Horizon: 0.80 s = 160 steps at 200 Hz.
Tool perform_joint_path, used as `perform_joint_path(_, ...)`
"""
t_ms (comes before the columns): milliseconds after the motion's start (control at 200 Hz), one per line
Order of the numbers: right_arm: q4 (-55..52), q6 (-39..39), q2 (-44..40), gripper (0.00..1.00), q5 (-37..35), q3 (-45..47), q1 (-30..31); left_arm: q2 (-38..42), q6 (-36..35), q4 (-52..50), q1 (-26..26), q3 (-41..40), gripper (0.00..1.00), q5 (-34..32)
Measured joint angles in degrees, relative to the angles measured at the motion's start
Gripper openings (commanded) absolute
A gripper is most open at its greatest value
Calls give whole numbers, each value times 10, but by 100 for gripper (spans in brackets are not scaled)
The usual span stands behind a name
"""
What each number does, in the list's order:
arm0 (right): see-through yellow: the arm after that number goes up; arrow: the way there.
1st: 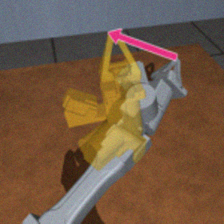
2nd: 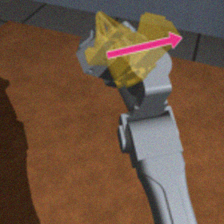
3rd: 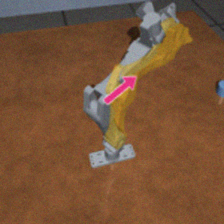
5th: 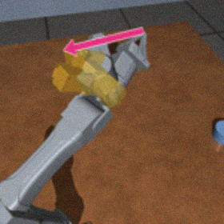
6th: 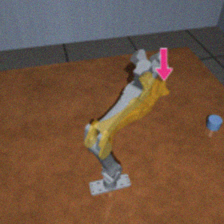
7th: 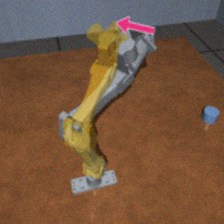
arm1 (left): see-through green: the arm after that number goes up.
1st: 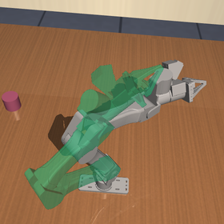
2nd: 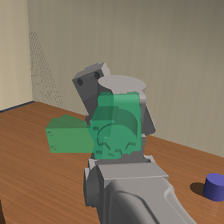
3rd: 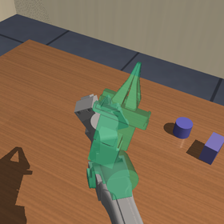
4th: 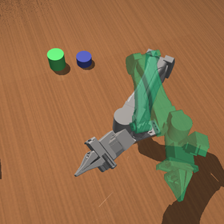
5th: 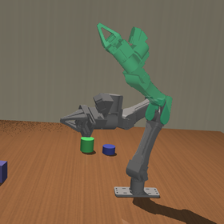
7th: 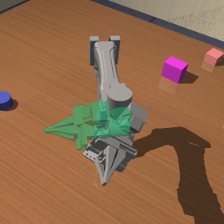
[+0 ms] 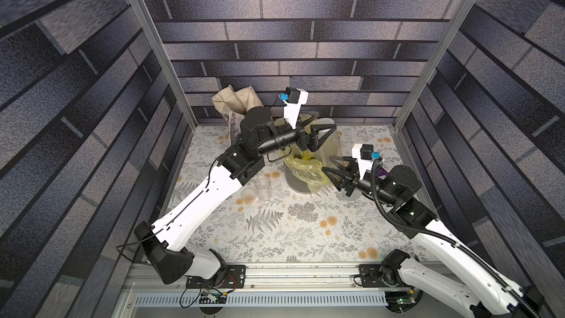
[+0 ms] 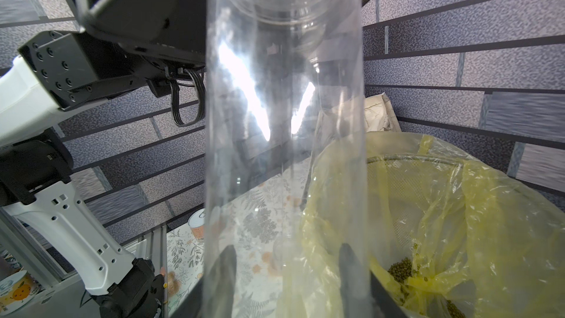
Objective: Empty moldy mung beans from jars
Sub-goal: Open the lid of the jar.
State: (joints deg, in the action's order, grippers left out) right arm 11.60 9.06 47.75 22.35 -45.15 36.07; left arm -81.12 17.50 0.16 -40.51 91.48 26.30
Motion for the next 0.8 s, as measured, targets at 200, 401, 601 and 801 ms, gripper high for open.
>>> perform_joint_path(200, -2, -3, 0, 33, -4, 0, 0, -6, 8, -7, 0, 7, 83, 10)
perform_joint_path(401, -3, -10, 0, 32, -12, 0, 0, -6, 12, -7, 1, 7, 80, 20)
perform_joint_path(601, -13, -21, 0, 32, -35, 0, 0, -6, 17, -11, 7, 7, 81, 16)
perform_joint_path(801, -34, -36, 5, 32, -59, -4, 0, -4, 21, -21, 9, 7, 81, -9)
